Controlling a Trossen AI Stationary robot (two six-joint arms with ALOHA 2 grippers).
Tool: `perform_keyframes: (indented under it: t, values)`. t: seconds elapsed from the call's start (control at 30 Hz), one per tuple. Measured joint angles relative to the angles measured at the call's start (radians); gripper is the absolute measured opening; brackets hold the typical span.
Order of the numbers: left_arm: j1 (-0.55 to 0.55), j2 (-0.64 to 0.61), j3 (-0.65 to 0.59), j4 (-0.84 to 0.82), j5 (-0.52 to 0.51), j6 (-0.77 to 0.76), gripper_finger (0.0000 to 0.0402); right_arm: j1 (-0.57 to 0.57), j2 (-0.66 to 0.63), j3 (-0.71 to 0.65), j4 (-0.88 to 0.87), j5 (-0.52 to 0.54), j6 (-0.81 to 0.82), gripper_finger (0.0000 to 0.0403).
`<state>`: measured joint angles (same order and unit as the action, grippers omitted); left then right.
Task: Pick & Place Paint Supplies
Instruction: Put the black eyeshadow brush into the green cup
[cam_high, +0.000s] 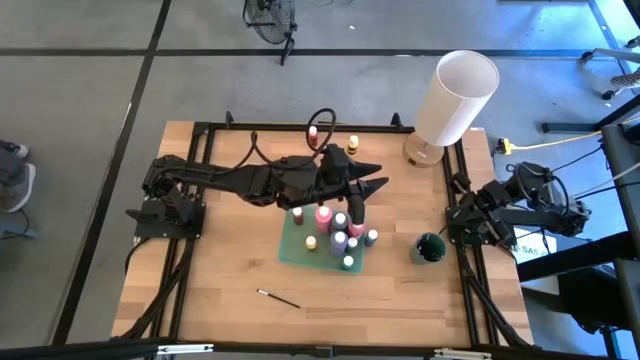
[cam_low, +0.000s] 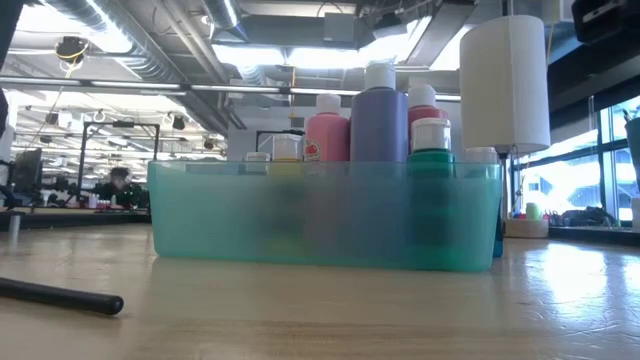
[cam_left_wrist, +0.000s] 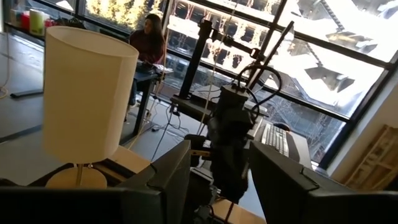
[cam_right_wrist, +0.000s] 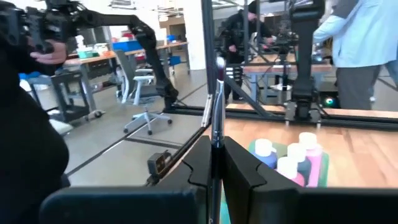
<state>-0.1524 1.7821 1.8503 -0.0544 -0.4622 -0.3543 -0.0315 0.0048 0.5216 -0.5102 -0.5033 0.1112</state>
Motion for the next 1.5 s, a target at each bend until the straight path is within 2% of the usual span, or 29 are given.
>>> perform_keyframes:
  t: [0.2,0.33,0.5,0.6,1.07,1.2,1.5]
  values:
    - [-0.001,0.000,0.000,-0.016,0.020,0.021,0.0159,0.005,0.000,-0.100,0.135,0.001,0.056,0.0021]
    - [-0.001,0.000,0.000,-0.031,0.020,0.039,0.0159,0.053,0.000,-0.128,0.204,0.003,0.064,0.0021]
    - [0.000,0.000,0.000,-0.054,0.064,0.038,0.0159,0.133,0.000,-0.127,0.170,0.012,0.065,0.0021]
    - [-0.001,0.000,0.000,-0.062,0.077,0.038,0.0159,0.183,0.000,-0.128,0.098,0.088,0.065,0.0021]
    - [0.014,0.000,0.000,-0.062,0.111,0.039,0.0159,0.397,0.001,-0.168,0.122,0.400,0.065,0.0021]
    - [0.018,0.000,0.000,-0.063,0.148,0.040,0.0159,0.444,0.002,-0.169,0.116,0.455,0.065,0.0021]
    - [0.019,0.000,0.000,-0.092,0.150,0.053,0.0159,0.522,0.004,-0.185,0.098,0.557,0.102,0.0021]
